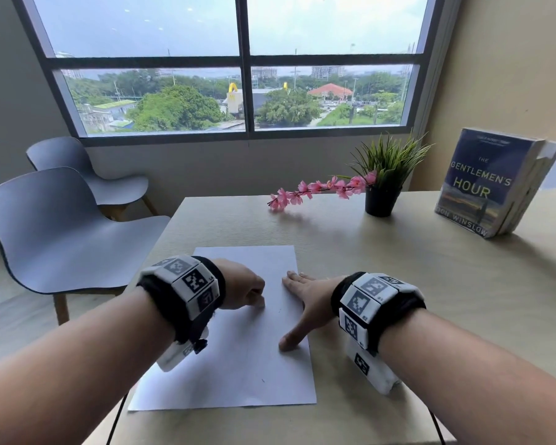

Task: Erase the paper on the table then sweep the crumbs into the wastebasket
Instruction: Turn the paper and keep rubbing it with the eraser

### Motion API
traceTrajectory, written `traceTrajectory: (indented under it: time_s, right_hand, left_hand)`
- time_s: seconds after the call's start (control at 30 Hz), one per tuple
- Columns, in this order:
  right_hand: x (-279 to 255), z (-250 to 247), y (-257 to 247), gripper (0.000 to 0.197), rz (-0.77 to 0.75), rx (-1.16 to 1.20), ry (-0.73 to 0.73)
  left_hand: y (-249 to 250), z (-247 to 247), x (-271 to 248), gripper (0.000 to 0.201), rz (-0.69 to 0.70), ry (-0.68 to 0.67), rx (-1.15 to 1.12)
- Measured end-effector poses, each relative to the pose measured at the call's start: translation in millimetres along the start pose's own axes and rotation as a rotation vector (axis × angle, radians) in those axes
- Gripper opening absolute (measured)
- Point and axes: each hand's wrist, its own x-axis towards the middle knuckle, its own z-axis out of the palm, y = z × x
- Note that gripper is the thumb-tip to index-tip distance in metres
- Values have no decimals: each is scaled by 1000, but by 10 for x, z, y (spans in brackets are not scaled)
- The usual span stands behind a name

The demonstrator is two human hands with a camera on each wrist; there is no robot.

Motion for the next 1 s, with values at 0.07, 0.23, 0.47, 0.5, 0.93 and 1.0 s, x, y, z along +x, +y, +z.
traceTrajectory:
  time_s: [0.07,0.23,0.47,0.5,0.93,1.0]
  right_hand:
    - [-2,-1,-4,129,3,1,2]
    - [5,1,0,129,9,-2,-4]
    - [6,-4,-4,129,13,-14,-1]
    - [6,-5,-6,129,13,-11,3]
    - [-37,-20,-23,127,12,-7,16]
    - [-38,-11,-30,127,7,-3,21]
  left_hand:
    - [-52,-17,28,40,-52,4,-8]
    - [-60,11,36,36,-57,28,18]
    - [-162,39,28,38,-81,-1,-25]
    - [-168,47,30,37,-80,6,-18]
    - [-91,105,-27,34,-51,33,-8]
    - [-54,130,-47,33,-43,31,-12]
